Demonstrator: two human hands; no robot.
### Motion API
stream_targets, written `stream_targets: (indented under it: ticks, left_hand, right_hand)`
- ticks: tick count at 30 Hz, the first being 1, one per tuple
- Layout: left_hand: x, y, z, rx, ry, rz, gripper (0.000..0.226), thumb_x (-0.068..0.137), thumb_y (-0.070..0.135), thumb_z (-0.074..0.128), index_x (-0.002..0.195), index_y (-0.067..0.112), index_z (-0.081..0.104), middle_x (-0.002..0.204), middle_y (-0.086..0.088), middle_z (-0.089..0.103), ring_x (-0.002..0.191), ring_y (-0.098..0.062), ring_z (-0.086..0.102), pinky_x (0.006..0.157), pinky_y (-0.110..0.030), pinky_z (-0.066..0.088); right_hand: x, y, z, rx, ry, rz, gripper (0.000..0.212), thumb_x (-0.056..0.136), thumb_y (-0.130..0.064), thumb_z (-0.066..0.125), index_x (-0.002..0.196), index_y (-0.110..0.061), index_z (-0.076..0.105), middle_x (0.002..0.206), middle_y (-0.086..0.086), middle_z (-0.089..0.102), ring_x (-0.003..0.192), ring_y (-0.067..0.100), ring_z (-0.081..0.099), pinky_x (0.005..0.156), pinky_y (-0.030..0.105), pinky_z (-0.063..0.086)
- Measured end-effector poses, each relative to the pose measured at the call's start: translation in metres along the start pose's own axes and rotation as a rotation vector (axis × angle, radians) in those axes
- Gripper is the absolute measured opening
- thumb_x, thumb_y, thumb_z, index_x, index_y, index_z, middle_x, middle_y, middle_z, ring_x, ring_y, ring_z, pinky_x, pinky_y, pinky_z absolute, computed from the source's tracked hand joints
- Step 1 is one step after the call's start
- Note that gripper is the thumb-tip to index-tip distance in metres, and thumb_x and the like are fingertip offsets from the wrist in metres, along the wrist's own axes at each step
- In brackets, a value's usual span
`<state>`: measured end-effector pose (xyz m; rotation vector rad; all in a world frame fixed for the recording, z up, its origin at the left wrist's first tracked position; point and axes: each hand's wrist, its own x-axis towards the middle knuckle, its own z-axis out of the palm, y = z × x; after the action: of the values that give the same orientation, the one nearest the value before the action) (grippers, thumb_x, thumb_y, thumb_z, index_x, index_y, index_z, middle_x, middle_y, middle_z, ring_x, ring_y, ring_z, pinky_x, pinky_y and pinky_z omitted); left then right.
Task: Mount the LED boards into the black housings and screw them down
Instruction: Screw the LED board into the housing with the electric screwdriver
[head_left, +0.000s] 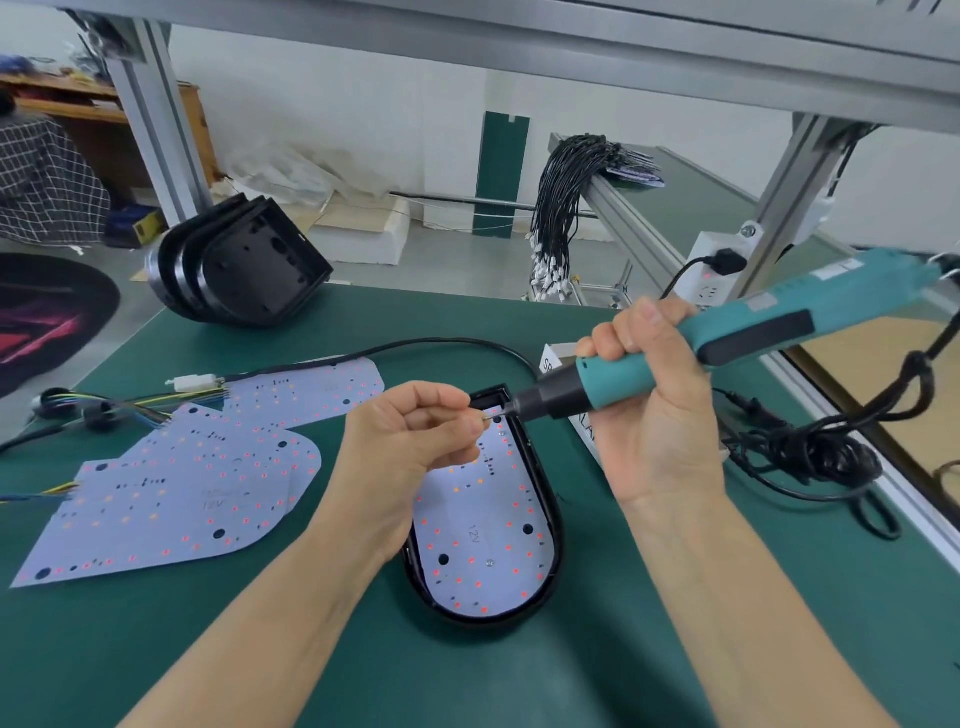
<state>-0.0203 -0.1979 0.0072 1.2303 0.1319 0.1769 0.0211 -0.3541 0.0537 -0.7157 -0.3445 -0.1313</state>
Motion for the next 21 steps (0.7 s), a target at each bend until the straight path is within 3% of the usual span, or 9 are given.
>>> stream_targets:
  ticks: [10,15,18,20,21]
  left_hand:
    - [0.001,0.0,0.003,0.031,0.021,-0.008,0.022,0.074,-0.011,0.069,0.085,0.008,0.067,0.076,-0.005,0.075,0.065,-0.011,0.068,0.062,-0.022,0.057]
    - [-0.001,0.002,0.001,0.05,0.019,-0.02,0.034,0.073,-0.015,0.069,0.095,0.011,0.068,0.089,-0.004,0.076,0.067,-0.011,0.067,0.062,-0.02,0.055]
    - [0.001,0.001,-0.012,0.171,0.214,0.029,0.039,0.072,-0.005,0.073,0.101,0.02,0.064,0.094,0.006,0.07,0.069,-0.004,0.062,0.061,-0.018,0.049]
    - [0.0,-0.002,-0.028,0.413,0.387,-0.024,0.038,0.076,0.012,0.076,0.107,0.022,0.056,0.094,0.009,0.059,0.078,-0.006,0.057,0.064,-0.021,0.041]
    - [-0.002,-0.004,-0.034,0.564,0.395,-0.092,0.04,0.078,0.023,0.076,0.11,0.022,0.051,0.094,0.009,0.056,0.081,-0.006,0.055,0.065,-0.023,0.038]
  right_hand:
    - [0.003,0.004,-0.004,0.045,0.035,-0.008,0.025,0.086,-0.007,0.056,0.073,-0.021,0.04,0.061,-0.008,0.044,0.056,0.009,0.046,0.067,0.024,0.044]
    - [0.004,0.005,-0.005,0.046,0.029,-0.002,0.025,0.084,-0.009,0.058,0.073,-0.02,0.039,0.061,-0.007,0.044,0.056,0.009,0.046,0.067,0.024,0.045]
    - [0.006,0.005,-0.005,0.045,0.022,0.002,0.025,0.084,-0.009,0.059,0.073,-0.02,0.04,0.062,-0.007,0.046,0.056,0.009,0.046,0.066,0.024,0.045]
    - [0.008,0.007,-0.005,0.039,0.021,0.013,0.027,0.084,-0.008,0.06,0.072,-0.02,0.039,0.063,-0.007,0.044,0.056,0.009,0.046,0.066,0.023,0.045]
    - [0.009,0.009,-0.006,0.032,0.025,0.025,0.028,0.084,-0.008,0.061,0.072,-0.02,0.039,0.064,-0.006,0.042,0.056,0.009,0.046,0.065,0.023,0.045]
